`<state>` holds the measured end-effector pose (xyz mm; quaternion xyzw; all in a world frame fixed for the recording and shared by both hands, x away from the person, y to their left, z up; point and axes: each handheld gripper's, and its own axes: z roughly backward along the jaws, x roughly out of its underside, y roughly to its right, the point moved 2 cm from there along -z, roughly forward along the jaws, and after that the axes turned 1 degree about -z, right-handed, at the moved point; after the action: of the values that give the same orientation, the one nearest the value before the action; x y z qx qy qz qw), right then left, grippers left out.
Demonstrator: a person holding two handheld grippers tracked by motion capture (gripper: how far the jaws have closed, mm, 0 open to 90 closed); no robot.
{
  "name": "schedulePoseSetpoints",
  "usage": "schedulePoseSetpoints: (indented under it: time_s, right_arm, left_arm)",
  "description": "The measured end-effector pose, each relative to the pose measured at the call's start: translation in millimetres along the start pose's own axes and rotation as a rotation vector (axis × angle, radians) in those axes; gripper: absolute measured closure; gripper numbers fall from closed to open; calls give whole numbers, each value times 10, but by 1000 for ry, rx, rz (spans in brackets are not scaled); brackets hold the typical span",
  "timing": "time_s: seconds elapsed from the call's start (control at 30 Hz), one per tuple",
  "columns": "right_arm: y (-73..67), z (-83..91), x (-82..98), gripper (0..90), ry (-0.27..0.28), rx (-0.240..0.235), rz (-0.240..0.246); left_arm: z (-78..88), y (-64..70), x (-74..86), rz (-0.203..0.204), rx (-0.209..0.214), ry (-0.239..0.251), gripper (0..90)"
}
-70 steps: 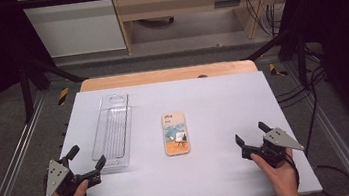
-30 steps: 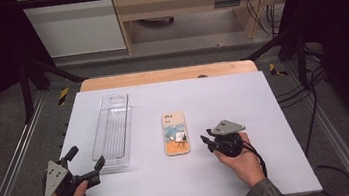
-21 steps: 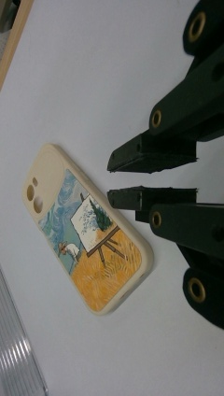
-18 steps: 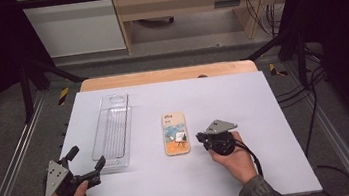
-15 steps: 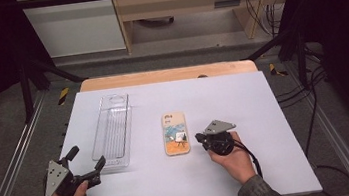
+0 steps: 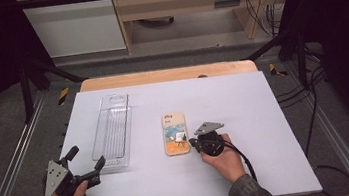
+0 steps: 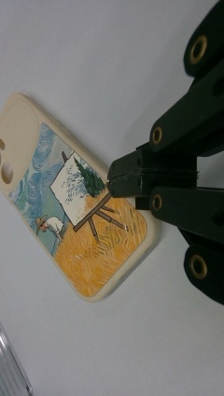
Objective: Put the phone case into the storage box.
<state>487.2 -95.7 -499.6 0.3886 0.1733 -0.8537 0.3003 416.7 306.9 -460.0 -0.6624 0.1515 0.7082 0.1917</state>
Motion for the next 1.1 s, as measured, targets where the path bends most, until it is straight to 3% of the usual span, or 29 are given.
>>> schedulePoseSetpoints:
  time_s: [0.3, 0.63, 1.1]
  right_arm:
    - [-23, -82, 0, 900, -34, -3, -24]
    - [-33, -95, -6, 900, -27, -10, -24]
    - [-201, -177, -66, 900, -34, -46, 1]
  left_arm:
    - [5, -4, -4, 1, 0, 3, 11]
    - [3, -3, -6, 1, 1, 4, 11]
    - [7, -4, -7, 2, 2, 4, 11]
